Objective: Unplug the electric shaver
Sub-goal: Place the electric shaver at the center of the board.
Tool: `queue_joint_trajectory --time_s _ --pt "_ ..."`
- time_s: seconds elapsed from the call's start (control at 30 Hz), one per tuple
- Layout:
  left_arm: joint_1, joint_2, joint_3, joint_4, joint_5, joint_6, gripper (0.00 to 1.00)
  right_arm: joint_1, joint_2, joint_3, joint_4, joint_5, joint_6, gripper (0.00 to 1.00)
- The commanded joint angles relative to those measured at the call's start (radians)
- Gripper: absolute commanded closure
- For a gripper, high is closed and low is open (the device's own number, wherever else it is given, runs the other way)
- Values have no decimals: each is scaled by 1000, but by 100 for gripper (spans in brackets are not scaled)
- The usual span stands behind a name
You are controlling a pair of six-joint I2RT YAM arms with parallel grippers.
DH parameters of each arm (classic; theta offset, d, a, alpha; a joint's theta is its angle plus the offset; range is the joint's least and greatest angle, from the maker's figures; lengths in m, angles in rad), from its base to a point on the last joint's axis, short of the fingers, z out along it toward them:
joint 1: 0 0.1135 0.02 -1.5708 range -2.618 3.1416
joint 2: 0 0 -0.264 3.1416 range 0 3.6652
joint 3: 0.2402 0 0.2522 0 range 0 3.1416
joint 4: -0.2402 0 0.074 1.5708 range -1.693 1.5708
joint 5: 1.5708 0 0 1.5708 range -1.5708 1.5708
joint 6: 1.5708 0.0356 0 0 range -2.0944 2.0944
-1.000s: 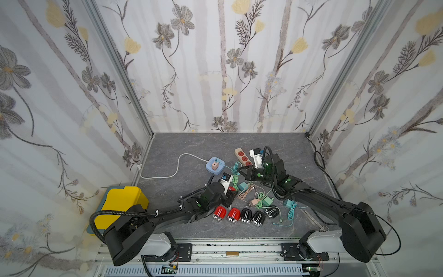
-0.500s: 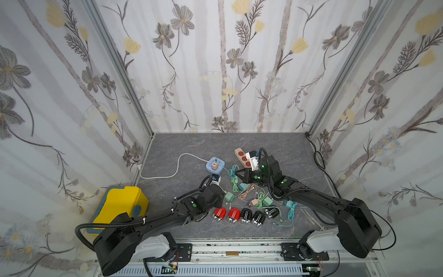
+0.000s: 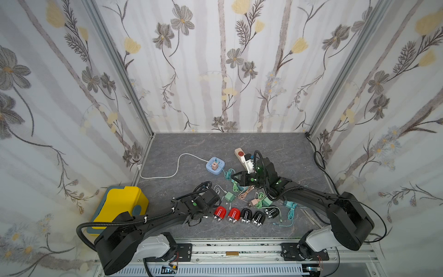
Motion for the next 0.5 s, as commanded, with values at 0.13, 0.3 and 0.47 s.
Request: queue_joint_trajectory --time_s 0.13,0.3,0.47 --pt "26 78 5 -44 57 -51 61 6 -7 -11 69 -45 -20 100" --pt "48 78 2 -43 75 -64 48 13 4 -4 74 -61 -24 100" --pt "104 31 2 -34 106 -59 31 20 11 5 67 -63 -27 100"
